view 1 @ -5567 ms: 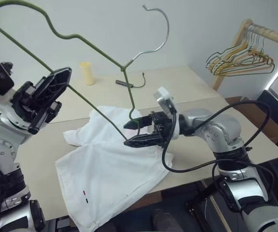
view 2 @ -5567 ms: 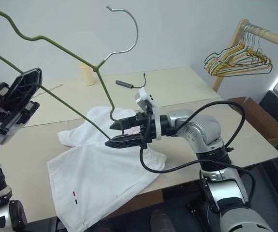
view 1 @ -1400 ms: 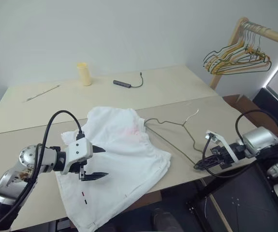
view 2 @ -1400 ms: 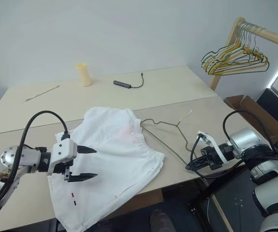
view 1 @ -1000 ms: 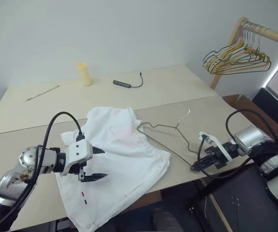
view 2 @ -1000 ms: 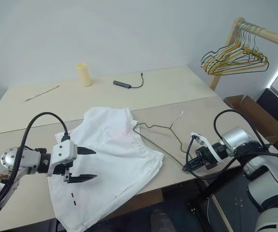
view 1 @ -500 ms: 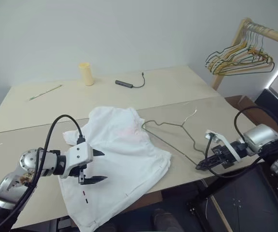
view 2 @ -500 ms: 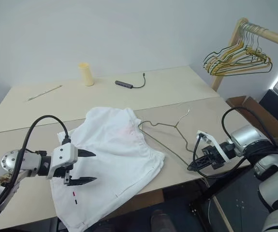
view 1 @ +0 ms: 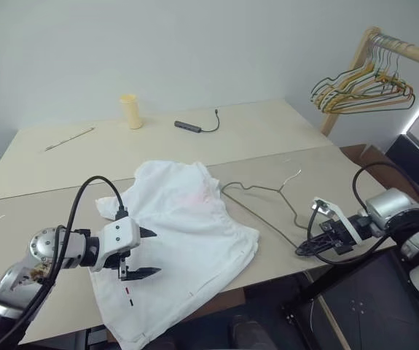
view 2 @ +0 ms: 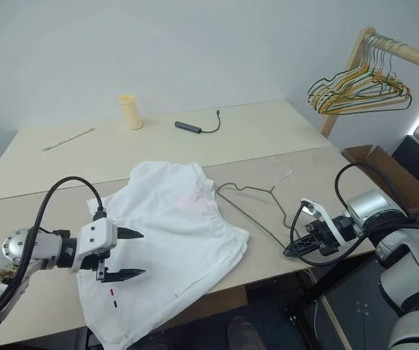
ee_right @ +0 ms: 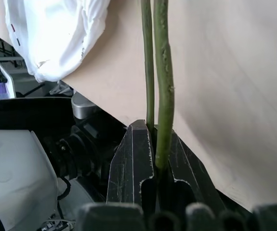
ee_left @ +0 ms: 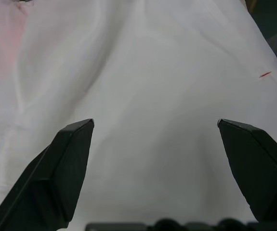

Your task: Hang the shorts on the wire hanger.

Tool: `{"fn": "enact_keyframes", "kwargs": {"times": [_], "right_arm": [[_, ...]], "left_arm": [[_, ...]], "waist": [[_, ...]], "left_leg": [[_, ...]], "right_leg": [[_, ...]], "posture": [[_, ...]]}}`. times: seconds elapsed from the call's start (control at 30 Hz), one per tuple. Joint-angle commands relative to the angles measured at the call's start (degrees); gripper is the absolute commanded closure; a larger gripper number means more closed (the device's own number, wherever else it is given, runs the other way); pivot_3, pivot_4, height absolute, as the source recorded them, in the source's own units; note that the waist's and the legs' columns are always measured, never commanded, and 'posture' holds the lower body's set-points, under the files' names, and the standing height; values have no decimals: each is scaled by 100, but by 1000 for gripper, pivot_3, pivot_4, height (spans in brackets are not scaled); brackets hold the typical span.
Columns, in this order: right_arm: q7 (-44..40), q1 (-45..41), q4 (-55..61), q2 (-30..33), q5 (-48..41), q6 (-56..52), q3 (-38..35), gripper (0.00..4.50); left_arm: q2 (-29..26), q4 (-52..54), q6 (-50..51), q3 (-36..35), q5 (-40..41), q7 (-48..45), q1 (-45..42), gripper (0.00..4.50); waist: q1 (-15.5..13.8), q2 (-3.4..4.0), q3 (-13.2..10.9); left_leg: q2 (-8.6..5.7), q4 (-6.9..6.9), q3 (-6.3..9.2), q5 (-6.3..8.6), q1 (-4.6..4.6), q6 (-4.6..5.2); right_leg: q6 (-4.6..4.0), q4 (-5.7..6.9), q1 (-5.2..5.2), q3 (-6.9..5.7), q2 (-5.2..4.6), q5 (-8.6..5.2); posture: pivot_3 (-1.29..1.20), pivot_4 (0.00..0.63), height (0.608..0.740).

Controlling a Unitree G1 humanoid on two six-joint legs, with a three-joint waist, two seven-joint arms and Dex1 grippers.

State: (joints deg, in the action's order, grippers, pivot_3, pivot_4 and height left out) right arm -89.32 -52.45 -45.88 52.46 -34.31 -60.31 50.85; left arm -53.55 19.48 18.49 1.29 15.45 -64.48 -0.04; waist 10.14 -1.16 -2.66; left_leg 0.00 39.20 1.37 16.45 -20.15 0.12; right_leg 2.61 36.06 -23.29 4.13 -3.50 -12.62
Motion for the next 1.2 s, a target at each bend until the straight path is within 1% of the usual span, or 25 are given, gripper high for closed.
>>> {"fn": "enact_keyframes", "kwargs": {"times": [0.03,0.23,0.53,0.63,0.77,0.93,1.03,1.13,1.2], "right_arm": [[-318,-221,58,39,-85,164,-25,4500],[-318,-295,-1,-79,-133,249,-50,4500],[-318,-335,-49,-72,-173,336,-33,4500],[-318,-296,192,-40,-289,424,149,4500],[-318,-394,80,-210,-369,712,452,4500],[-318,-596,-64,-276,-566,1108,930,4500],[-318,-744,-448,-432,-642,1205,1001,4500],[-318,-930,-1102,-825,-414,1214,912,4500],[-318,-1021,-1321,-997,-361,1233,873,4500]], "left_arm": [[-22,187,-109,-52,-22,37,-31,20],[-26,212,-112,-75,-41,86,48,20],[-45,291,-87,-130,-2,123,167,20],[-21,273,-102,-100,-11,130,164,20],[-8,264,-102,-62,-6,114,125,20],[-41,265,-99,-81,-31,118,145,20],[-44,292,-103,-101,-51,149,211,20],[-50,333,-106,-95,-96,194,294,20],[-50,355,-101,-84,-138,227,326,20]], "waist": [[-5,0,0],[-14,0,0],[-92,1,0],[-118,1,1],[-128,1,1],[-139,3,1],[-149,3,1],[-140,4,1],[-151,4,1]], "left_leg": [[0,0,0,0,0,0],[1,0,1,0,0,0],[0,0,1,0,0,0],[0,0,0,0,1,0],[1,0,0,0,1,0],[1,0,0,0,1,0],[1,0,1,0,1,0],[1,0,0,0,2,0],[1,0,1,0,3,0]], "right_leg": [[0,0,0,0,0,0],[0,0,0,-1,0,0],[-1,0,0,0,-1,1],[-1,0,0,-1,0,1],[-1,0,0,-1,1,1],[-2,0,0,-1,1,1],[-3,0,0,-2,0,1],[-4,1,0,-1,0,3],[-6,5,-1,-1,1,3]], "posture": [[-95,0,740],[-86,0,740],[-83,0,740],[-87,0,740],[-85,0,740],[-66,0,740],[-60,0,740],[-53,0,740],[-45,0,740]]}}
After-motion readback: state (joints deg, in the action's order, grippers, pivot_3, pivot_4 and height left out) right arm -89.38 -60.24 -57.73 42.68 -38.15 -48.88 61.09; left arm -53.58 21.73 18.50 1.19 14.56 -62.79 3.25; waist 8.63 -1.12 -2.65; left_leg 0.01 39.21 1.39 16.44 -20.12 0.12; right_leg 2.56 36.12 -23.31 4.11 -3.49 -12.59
